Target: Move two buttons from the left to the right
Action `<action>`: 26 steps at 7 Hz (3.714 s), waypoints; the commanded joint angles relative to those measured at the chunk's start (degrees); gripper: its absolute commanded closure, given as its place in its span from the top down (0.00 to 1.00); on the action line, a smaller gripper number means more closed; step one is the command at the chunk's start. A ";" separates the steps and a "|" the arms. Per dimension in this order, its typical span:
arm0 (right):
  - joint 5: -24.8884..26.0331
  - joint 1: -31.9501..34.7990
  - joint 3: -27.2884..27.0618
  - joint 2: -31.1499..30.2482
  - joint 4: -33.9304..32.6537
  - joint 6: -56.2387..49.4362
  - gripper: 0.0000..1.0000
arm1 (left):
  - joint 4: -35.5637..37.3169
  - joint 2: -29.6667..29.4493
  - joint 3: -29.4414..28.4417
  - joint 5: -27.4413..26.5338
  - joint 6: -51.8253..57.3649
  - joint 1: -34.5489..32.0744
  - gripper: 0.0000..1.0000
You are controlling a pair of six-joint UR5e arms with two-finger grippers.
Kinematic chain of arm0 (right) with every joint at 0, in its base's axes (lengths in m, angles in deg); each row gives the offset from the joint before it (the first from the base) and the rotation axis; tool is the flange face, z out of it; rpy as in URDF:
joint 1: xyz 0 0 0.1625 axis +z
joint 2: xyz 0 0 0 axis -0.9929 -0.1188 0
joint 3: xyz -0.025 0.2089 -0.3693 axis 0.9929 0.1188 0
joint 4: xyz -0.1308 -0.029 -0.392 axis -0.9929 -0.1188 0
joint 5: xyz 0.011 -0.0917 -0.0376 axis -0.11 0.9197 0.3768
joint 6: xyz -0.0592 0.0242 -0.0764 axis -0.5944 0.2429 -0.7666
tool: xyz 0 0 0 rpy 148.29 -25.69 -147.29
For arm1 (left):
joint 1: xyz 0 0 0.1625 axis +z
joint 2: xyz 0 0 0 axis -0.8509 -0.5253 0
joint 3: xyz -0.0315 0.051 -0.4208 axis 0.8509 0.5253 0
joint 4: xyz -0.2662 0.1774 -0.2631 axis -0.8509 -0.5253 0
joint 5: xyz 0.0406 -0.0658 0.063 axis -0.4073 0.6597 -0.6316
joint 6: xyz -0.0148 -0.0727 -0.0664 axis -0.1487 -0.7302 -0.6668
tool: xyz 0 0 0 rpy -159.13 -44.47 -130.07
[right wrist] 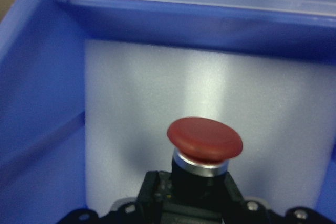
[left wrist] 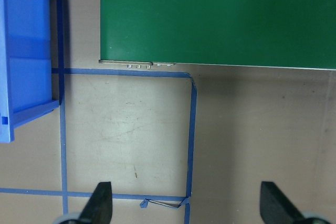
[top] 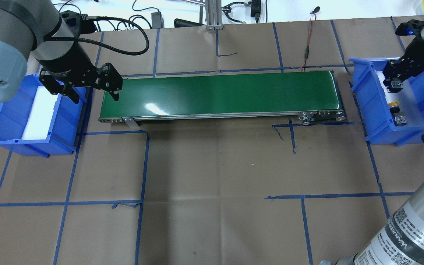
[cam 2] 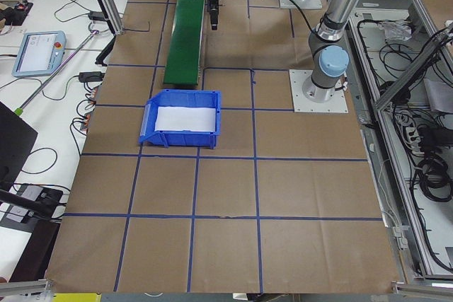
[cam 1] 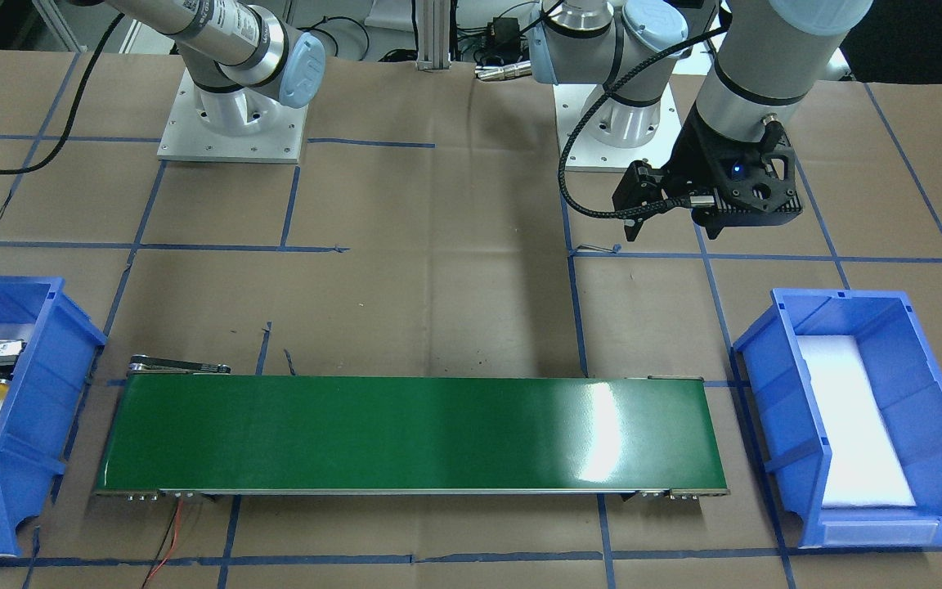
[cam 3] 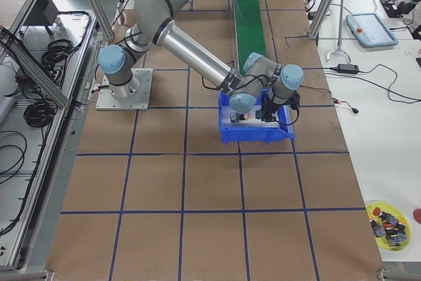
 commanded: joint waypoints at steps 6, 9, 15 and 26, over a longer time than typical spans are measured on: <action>-0.22 0.27 0.85 -0.14 -0.89 -0.20 0.99 | 0.00 0.00 0.09 0.00 0.01 0.00 1.00; -0.83 0.62 0.67 -8.37 -0.54 -0.11 0.99 | 0.00 0.00 0.09 0.00 0.01 0.00 1.00; -0.66 19.19 -8.27 -34.02 13.07 30.82 1.00 | 0.00 0.00 0.09 0.00 0.01 0.00 1.00; 2.33 31.91 -15.85 -38.73 12.11 44.27 1.00 | 0.00 0.09 0.18 -0.09 0.01 0.00 1.00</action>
